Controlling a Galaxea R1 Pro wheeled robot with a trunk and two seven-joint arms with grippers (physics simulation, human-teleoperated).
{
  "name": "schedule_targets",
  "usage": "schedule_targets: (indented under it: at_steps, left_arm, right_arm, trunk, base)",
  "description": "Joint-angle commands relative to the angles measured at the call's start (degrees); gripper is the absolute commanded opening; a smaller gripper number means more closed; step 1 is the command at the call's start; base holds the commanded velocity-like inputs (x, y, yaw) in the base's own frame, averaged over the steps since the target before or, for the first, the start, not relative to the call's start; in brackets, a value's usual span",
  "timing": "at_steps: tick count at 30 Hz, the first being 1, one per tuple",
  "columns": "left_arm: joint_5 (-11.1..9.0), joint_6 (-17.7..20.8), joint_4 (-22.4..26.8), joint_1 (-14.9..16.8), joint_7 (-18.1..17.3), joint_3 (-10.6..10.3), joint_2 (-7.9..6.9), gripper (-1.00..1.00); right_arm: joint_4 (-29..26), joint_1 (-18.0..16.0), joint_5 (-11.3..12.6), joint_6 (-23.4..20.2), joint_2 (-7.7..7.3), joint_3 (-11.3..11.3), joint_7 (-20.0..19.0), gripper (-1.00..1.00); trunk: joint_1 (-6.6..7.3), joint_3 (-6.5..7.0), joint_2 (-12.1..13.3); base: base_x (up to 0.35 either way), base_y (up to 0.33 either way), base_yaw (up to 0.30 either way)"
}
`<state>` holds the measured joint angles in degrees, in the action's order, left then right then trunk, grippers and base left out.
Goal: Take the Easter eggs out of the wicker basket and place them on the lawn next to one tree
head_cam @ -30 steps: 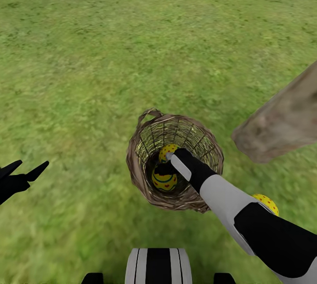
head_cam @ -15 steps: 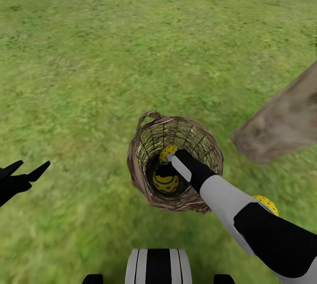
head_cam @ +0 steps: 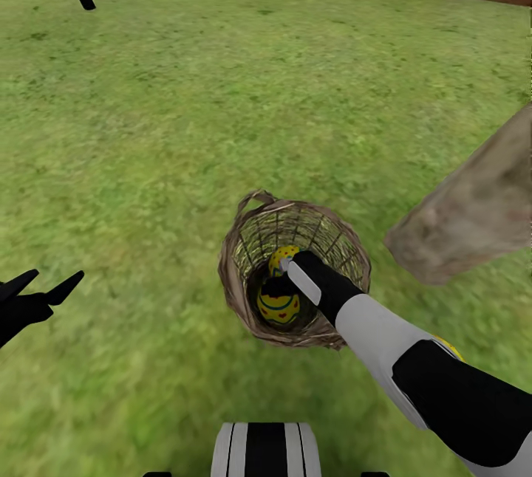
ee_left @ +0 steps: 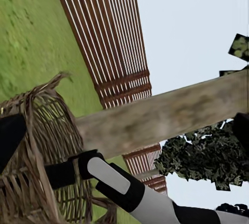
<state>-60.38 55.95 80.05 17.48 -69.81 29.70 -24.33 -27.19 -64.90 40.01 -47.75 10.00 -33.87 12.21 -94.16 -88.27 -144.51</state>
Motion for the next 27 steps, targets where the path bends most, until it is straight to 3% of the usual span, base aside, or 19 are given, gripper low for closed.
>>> schedule_targets:
  at_steps: [1,27]
  left_arm:
    - [-0.17,0.38,-0.03,-0.01,-0.05,0.01,-0.02,1.00]
    - [-0.17,0.39,-0.07,0.00,-0.07,0.09,-0.10,1.00]
  right_arm:
    - [-0.05,-0.05,0.50,-0.20,0.00,-0.24,0.53,-1.00]
    - [-0.41,0.04,0.48,-1.14,0.00,-0.01,0.53,-1.00]
  trunk:
    - [0.03,0.19,0.00]
    - [0.70,5.95,0.35]
  base:
    - [0.000,0.000,0.000]
    - [0.000,0.000,0.000]
